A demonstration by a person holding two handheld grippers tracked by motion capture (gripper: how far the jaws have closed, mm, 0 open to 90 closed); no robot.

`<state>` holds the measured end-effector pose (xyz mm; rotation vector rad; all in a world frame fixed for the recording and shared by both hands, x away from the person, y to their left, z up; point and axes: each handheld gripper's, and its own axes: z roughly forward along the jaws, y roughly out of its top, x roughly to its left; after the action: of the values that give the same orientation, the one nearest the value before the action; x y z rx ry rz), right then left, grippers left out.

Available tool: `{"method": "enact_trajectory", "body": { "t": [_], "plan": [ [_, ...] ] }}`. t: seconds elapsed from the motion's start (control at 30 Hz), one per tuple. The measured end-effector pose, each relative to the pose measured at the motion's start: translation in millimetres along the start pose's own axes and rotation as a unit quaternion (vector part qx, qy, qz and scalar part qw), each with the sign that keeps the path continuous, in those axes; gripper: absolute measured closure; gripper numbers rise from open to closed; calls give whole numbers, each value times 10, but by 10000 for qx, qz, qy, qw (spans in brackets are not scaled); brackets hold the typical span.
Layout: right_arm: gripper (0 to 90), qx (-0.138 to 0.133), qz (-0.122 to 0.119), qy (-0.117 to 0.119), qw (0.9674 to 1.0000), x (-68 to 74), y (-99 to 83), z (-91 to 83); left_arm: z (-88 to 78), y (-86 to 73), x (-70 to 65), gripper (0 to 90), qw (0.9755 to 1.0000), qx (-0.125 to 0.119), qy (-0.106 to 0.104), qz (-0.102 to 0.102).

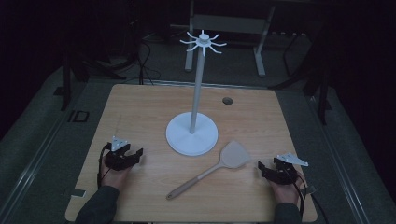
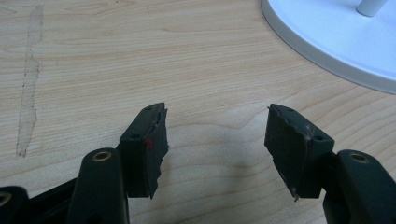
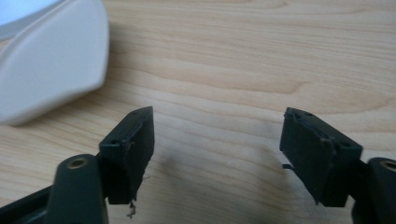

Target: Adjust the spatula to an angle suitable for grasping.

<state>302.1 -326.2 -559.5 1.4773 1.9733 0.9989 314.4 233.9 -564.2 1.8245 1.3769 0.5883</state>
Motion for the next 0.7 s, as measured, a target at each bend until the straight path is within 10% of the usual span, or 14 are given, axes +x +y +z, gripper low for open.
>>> {"method": "enact_trajectory", "body": {
  "t": [0.5,0.7],
  "plan": [
    [261,-121,-90,-26,9999,-25,16,-51,14,4,-5,386,9999,80,-88,15],
    [263,-309,-566,-128,9978,88,150,-196,20,7,-8,386,9999,96,-122,2]
  ]
}}
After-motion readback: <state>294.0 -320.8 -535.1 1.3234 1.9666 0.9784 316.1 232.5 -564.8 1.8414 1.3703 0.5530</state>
